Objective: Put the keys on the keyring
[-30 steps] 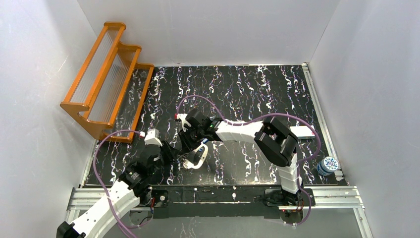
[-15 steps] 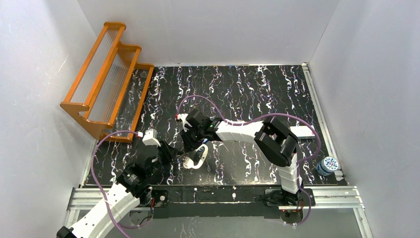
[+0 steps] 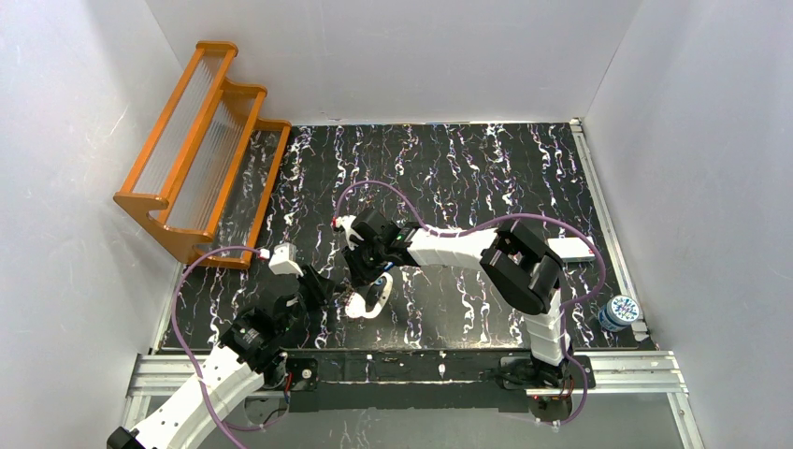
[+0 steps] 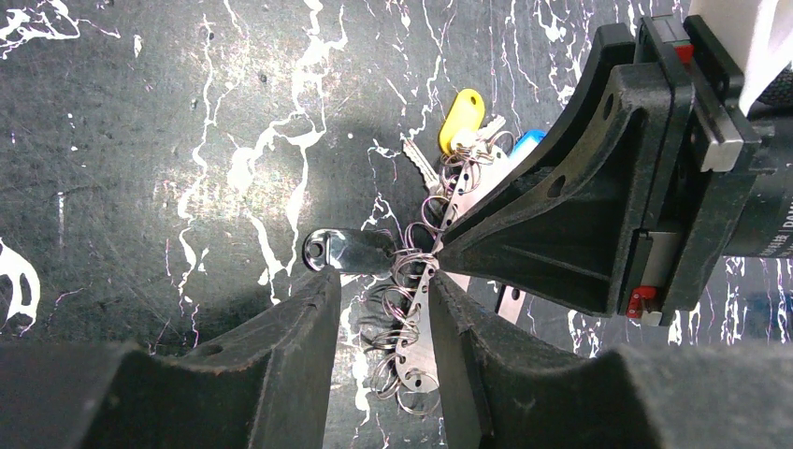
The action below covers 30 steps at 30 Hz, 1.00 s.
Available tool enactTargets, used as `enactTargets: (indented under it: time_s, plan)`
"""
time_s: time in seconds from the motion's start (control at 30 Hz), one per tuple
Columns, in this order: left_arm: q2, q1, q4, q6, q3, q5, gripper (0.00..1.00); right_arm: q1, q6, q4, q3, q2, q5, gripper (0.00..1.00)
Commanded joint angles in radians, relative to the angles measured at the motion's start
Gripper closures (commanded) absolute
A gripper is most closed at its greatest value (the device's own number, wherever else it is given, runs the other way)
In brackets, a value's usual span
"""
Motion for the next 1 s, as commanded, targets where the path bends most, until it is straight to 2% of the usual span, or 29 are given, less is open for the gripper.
enactTargets:
  time_s: [0.0,0.27,0.97]
  plan:
    - [-0.003,-0.004,-0.016,0.006,0.018,-0.02,0.62,0.003,-0.025,-0.013,0.022,0.01,0.013,0.78]
    - [-0.001,-0.004,-0.013,0.006,0.017,-0.019,0.62,0.003,-0.027,-0.018,0.038,0.022,-0.007,0.79]
    - [0.014,-0.004,0.007,0.007,0.011,-0.019,0.61,0.024,-0.061,-0.006,0.079,0.045,-0.043,0.71]
